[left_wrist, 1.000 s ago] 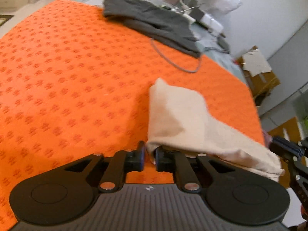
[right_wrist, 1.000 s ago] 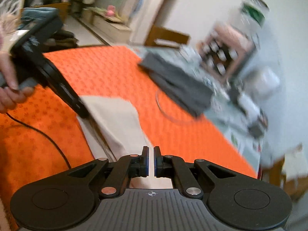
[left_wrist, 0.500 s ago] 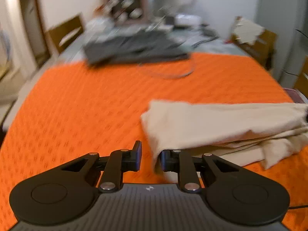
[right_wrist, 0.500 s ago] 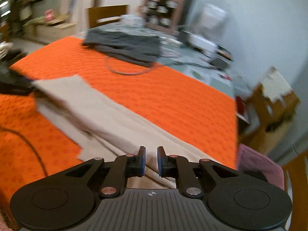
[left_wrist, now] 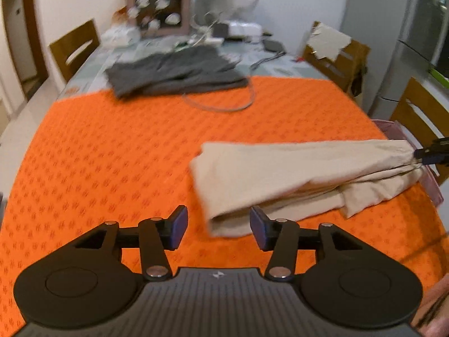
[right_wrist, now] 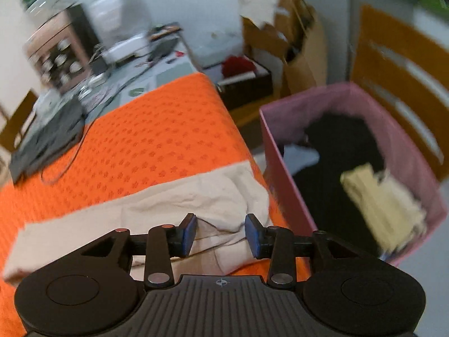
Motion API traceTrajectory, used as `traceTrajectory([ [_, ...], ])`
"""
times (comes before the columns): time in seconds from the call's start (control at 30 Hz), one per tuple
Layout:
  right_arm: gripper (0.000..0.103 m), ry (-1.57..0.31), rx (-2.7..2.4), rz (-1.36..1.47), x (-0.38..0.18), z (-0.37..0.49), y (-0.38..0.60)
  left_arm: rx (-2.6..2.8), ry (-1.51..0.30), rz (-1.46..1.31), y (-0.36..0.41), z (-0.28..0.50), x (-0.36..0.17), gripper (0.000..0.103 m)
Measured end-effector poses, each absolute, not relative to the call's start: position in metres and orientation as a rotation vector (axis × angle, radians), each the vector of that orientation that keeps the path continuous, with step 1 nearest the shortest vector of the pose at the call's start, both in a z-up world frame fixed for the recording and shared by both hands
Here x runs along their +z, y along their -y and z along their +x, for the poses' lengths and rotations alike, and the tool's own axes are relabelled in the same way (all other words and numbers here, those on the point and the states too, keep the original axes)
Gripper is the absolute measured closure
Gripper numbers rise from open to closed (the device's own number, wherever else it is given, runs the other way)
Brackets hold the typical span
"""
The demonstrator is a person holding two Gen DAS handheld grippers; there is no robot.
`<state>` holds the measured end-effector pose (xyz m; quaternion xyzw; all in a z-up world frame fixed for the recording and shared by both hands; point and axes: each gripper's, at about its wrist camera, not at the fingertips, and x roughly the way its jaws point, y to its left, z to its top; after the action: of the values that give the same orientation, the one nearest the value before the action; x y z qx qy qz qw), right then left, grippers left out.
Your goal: Fold clothes
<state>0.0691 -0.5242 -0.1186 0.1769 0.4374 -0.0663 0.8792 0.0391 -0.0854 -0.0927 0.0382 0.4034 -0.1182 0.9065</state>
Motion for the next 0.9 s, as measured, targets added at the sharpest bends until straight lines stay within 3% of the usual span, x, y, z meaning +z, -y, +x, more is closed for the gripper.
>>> traceTrajectory([
  [0.1,0.093,-0.909,-0.146,0.414,-0.122,0.068,0.528,-0.317,-0.779,0.132,0.111,0.042,-0.087,0.035],
  [0.9,0.096,-0.695,0.014,0.280,-0.035,0.058,0.480,-0.897,-0.569,0.362,0.336,0.095,-0.092,0.032],
])
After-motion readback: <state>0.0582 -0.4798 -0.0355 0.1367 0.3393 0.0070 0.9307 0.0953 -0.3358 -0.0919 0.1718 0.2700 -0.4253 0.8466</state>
